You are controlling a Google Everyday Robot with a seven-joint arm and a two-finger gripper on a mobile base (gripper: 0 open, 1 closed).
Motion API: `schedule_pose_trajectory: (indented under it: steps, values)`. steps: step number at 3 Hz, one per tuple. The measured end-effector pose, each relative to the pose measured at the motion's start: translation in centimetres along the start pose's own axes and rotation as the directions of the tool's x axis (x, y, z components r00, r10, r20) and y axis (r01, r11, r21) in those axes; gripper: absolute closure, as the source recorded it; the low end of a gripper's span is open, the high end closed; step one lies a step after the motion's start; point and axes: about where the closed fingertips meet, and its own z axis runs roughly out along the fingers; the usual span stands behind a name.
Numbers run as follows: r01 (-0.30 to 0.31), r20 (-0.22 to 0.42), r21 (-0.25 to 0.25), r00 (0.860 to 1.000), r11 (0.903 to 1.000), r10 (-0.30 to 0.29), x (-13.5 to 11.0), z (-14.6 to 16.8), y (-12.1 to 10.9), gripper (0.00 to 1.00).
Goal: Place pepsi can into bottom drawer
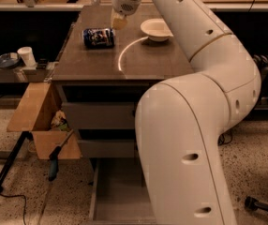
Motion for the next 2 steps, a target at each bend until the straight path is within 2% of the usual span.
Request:
schedule_pose_trajectory:
  steps: [1,2]
  values:
    - [0.0,0.0,0.0,1.0,1.0,0.0,0.0,0.0,0.0,0.81]
    - [0.0,0.0,0.0,1.0,1.0,0.0,0.0,0.01,0.0,0.58]
